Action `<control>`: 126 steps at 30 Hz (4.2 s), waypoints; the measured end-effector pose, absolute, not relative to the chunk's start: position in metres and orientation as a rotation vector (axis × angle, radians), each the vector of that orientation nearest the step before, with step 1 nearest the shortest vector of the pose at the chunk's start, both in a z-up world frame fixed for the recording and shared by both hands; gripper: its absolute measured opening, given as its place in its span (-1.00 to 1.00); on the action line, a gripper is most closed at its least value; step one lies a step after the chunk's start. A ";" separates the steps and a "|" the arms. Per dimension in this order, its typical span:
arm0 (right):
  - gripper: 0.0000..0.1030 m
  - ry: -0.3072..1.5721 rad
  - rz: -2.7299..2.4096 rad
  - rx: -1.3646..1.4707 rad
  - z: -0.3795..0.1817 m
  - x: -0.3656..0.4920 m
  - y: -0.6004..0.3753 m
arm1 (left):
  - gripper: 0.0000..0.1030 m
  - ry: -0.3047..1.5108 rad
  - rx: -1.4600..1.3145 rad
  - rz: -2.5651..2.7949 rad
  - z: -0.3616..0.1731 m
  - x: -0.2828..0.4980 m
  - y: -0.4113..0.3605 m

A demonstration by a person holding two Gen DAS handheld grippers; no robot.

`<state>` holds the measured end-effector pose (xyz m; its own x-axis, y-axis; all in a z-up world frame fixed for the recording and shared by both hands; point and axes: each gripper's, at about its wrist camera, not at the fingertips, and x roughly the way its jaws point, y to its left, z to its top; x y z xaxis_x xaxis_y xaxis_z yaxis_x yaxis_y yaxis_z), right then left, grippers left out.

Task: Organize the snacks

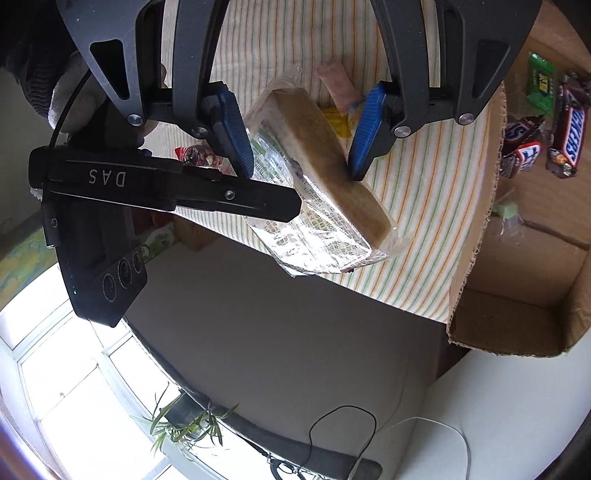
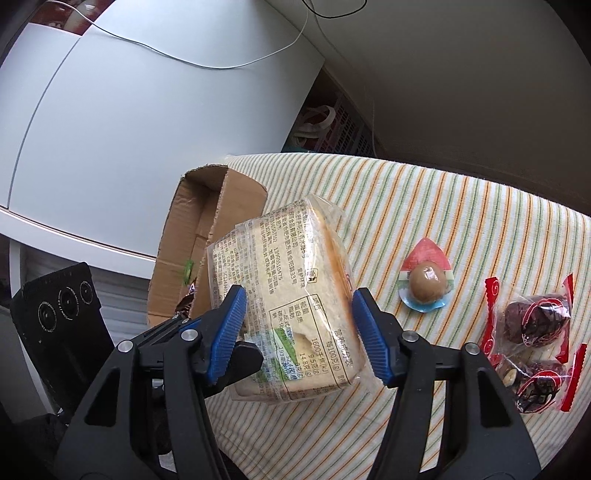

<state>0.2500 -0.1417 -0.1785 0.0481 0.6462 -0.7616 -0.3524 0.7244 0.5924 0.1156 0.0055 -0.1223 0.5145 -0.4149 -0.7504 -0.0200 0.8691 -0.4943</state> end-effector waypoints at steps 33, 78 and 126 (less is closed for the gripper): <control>0.22 1.266 0.929 0.162 -0.140 0.240 0.021 | -0.01 0.842 -0.525 -0.074 -0.081 0.059 0.137; 0.26 1.257 0.887 0.079 -0.144 0.234 0.042 | -0.01 0.889 -0.481 0.027 -0.101 0.067 0.172; 0.69 1.083 0.294 -0.082 -0.175 0.185 -0.259 | -0.01 1.043 -0.349 -0.201 -0.150 0.058 -0.010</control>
<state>0.1847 -0.2593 -0.1754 0.4338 0.1954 -0.8796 -0.2754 0.9582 0.0771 0.0584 -0.0099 -0.1497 0.4918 -0.3254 -0.8076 -0.0019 0.9271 -0.3748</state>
